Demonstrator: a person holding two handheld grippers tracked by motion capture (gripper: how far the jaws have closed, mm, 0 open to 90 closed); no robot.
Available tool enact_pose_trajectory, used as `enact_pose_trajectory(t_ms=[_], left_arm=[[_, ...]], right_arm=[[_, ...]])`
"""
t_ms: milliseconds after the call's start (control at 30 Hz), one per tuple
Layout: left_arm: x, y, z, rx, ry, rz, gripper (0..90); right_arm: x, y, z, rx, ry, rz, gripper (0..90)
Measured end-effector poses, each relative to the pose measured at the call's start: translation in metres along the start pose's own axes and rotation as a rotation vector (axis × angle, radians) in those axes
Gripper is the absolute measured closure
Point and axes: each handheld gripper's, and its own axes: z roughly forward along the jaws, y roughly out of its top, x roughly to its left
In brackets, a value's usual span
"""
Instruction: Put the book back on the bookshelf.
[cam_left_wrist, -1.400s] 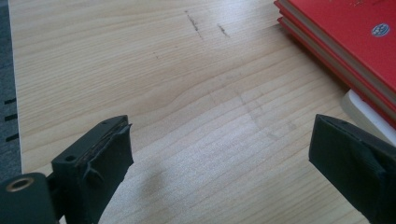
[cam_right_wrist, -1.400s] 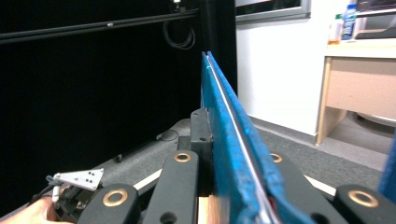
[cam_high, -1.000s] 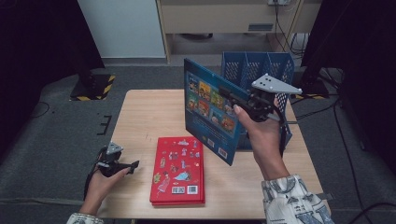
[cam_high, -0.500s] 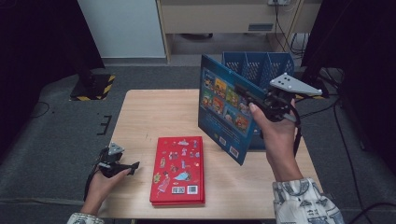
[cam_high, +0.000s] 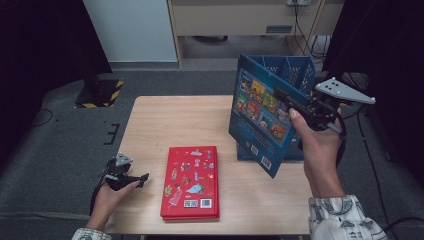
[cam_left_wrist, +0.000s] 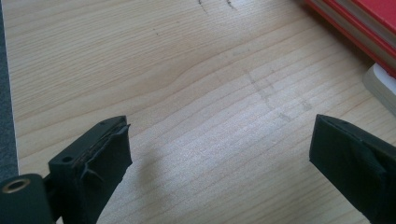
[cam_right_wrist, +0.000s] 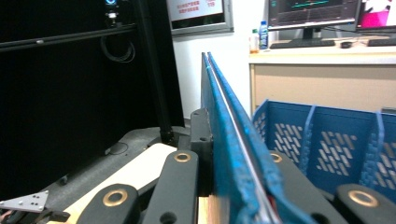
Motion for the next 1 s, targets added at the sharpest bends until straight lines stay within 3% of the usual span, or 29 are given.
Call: enact_pose_trajectory(t_ms=[400, 733, 1000], left_arm=[[-0.001, 0.000, 0.000, 0.003, -0.003, 0.009, 4.5], [-0.001, 0.000, -0.001, 0.001, -0.002, 0.012, 4.6], [-0.001, 0.000, -0.001, -0.007, -0.003, 0.009, 4.6]], right_arm=[[-0.014, 0.005, -0.010, -0.002, -0.061, 0.012, 83.2], [-0.020, 0.010, 0.015, 0.007, -0.157, 0.010, 83.2], [-0.022, 0.014, 0.041, -0.001, -0.235, -0.028, 83.2]])
